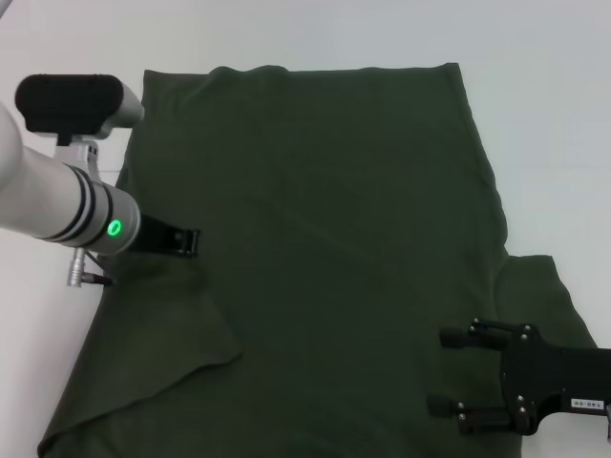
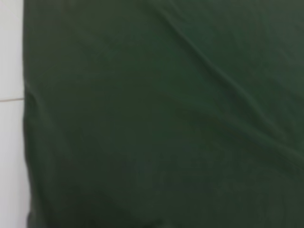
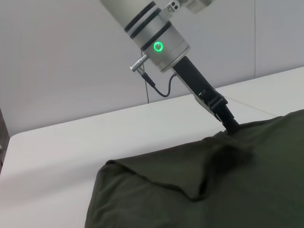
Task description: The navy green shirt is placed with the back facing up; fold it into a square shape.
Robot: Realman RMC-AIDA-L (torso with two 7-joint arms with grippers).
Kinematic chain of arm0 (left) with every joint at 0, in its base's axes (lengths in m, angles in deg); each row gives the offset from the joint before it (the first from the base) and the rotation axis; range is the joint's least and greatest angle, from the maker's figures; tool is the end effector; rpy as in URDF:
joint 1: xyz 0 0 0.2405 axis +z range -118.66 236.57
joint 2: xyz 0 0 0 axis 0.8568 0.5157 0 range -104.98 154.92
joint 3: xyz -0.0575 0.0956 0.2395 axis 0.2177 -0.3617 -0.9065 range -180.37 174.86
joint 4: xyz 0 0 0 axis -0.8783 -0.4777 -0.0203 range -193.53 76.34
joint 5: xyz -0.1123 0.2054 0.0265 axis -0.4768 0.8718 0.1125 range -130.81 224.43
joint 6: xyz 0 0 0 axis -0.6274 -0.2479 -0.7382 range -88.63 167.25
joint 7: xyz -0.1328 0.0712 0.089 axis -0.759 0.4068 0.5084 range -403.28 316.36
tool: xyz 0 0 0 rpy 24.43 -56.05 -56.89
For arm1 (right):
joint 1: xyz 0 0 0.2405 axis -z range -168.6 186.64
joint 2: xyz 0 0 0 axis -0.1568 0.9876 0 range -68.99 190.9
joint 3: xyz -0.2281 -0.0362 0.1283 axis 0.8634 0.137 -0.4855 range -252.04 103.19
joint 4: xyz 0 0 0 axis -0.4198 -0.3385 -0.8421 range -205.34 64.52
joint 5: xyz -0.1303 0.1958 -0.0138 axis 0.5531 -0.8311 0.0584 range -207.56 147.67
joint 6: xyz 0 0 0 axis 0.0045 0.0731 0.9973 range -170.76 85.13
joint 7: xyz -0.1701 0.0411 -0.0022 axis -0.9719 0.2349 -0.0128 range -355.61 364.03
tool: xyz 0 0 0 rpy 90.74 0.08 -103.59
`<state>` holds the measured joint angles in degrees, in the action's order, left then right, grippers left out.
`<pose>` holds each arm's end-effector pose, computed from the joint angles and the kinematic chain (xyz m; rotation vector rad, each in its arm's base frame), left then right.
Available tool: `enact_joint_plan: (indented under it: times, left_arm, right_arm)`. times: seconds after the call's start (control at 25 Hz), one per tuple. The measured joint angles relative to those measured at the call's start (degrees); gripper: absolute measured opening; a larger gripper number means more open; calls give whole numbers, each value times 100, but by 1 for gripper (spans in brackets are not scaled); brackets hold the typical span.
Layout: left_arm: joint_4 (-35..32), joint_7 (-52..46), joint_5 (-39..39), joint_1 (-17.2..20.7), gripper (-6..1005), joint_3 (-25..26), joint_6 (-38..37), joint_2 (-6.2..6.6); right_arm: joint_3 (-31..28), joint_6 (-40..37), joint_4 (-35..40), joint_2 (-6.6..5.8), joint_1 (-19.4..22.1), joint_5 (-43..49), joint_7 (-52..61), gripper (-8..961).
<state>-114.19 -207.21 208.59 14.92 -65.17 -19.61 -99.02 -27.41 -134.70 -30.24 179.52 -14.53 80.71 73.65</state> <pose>-0.2244 0.4796 -0.0379 -2.0449 -1.2900 0.0889 0.2898 0.3287 -0.0335 -2.7969 0.4158 0.6533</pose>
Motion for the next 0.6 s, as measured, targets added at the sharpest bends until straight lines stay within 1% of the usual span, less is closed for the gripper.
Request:
enact_joint_plan:
  times: [0.12,0.2,0.32,0.4,0.52,0.56,0.6]
  left_arm:
    - [348,-25,-15,-157,140,73,68,12]
    - [452,-25,-17,-194,156,138,146,6]
    - [418,-17,-73,-156,180,150,277,-29]
    - [324,79,-316,-65,196,151,341,-33]
    - [61,850,-1352,201,246,296,296,-5]
    - [-14,1243,-1821,320,267,426,224,2]
    - [-38,1953,-2631,456,288,683,25,7]
  right_arm:
    - [6,0,-1,-6,0,2,8,925]
    - [10,1,0,-7,0,3,9,925]
    - [22,1,0,-8,0,6,8,925]
    - [-5,7,0,-10,0,8,8,925]
    - [-266,6,3,-28,4,9,101,925]
    - [-414,-6,34,-46,7,5,187,925]
    - [-606,-31,105,-58,8,-8,326,925]
